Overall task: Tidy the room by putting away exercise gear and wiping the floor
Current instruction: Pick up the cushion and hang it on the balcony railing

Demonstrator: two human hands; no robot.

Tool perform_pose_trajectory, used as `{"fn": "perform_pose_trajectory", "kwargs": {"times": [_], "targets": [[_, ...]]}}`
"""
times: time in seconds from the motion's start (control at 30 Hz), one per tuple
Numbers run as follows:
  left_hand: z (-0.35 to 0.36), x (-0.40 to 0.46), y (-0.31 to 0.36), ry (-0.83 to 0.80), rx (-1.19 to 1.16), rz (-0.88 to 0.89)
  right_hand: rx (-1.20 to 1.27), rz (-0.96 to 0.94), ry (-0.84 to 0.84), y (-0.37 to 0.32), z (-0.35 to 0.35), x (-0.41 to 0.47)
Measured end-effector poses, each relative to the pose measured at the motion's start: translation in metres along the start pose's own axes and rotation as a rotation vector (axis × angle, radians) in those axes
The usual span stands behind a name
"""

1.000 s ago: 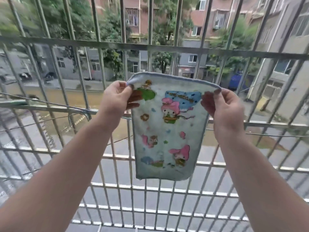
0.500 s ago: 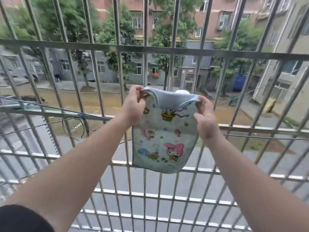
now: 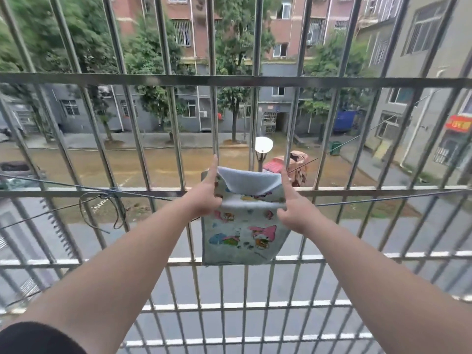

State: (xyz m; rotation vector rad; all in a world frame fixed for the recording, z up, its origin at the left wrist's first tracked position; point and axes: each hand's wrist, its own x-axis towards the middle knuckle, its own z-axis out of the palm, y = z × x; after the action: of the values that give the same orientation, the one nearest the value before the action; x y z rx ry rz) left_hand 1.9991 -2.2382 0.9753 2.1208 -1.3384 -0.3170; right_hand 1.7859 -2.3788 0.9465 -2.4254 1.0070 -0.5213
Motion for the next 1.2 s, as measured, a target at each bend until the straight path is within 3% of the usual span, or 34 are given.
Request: {"fn": "perform_pose_trajectory", "kwargs": {"times": [0.17,0.3,0.47,0.57,0.67,0.83,1.0,1.2], "targets": [[0.006,-0.009,-0.013,-0.122,0.234,0.043,-0.218,-0.049,-0.077,0.011,0.000,-0.003],[0.009,-0.009,-0.019,-0.192,0.447,0.144,-0.296,-0.119,-0.041,0.021,0.003,-0.003],[0.013,-0.002,-0.025,-0.158,0.453,0.159,-0.286,-0.120,-0.054,0.033,0.009,-0.006],[0.012,0.002,-0.031,-0.121,0.273,0.163,-0.259,-0.171,-0.018,0.038,0.008,-0.002],[0.007,0.004,-0.038,-0.086,0.235,0.221,-0.166,-0.202,0.032,0.044,0.004,0.007],[0.003,0.000,-0.043,-0.088,0.115,0.190,-0.136,-0.233,-0.023,0.046,-0.004,0.013],[-0.001,-0.002,-0.036,-0.142,0.149,0.163,-0.074,-0.172,-0.058,0.047,-0.009,0.014],[0.000,-0.001,-0.032,-0.189,0.227,0.170,-0.162,-0.170,-0.132,0.047,-0.007,0.012]]}}
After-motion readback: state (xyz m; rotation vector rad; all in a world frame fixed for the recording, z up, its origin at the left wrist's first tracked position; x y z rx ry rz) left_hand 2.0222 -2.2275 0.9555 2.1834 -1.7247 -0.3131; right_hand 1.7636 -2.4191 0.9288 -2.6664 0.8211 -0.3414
